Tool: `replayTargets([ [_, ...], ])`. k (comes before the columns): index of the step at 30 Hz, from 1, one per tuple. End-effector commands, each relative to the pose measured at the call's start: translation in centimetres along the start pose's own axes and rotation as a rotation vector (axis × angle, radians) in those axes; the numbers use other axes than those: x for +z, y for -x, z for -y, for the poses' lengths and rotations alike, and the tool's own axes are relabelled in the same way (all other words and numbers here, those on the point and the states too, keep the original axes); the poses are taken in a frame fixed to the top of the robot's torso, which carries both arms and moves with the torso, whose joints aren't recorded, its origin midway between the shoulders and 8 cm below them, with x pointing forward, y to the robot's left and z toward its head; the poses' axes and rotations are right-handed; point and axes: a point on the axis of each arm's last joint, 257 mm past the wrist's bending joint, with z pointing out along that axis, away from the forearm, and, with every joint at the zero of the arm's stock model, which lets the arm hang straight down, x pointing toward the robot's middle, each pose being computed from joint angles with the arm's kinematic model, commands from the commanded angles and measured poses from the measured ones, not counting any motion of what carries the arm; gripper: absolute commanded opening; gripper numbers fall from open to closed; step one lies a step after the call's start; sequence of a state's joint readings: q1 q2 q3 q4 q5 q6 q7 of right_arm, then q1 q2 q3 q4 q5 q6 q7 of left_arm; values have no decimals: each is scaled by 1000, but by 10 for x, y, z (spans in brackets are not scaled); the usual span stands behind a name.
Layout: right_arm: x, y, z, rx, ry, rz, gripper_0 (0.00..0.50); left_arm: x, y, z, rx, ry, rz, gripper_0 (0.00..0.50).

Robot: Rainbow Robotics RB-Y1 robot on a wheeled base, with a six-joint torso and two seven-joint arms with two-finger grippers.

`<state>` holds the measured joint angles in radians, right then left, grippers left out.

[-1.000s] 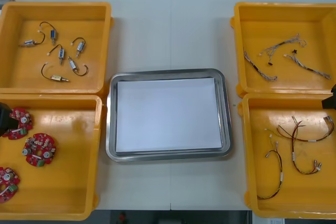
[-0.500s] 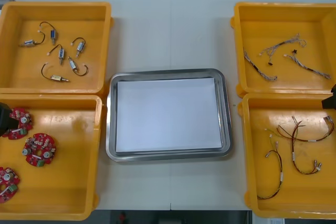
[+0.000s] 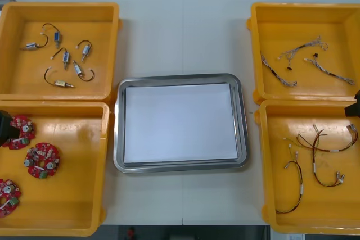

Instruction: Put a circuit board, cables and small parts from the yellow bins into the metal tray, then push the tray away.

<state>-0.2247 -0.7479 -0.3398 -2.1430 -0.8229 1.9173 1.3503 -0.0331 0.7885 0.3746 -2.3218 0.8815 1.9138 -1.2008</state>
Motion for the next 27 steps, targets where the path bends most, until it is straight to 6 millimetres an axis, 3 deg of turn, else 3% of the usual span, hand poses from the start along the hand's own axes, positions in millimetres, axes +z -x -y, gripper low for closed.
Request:
replayTargets([
  [1,-11,2,16,-45,-37,11,500,-13,3,-17,68,60,21,500],
  [27,-11,2,16,-45,-37,11,500,-13,3,-17,68,60,21,500],
])
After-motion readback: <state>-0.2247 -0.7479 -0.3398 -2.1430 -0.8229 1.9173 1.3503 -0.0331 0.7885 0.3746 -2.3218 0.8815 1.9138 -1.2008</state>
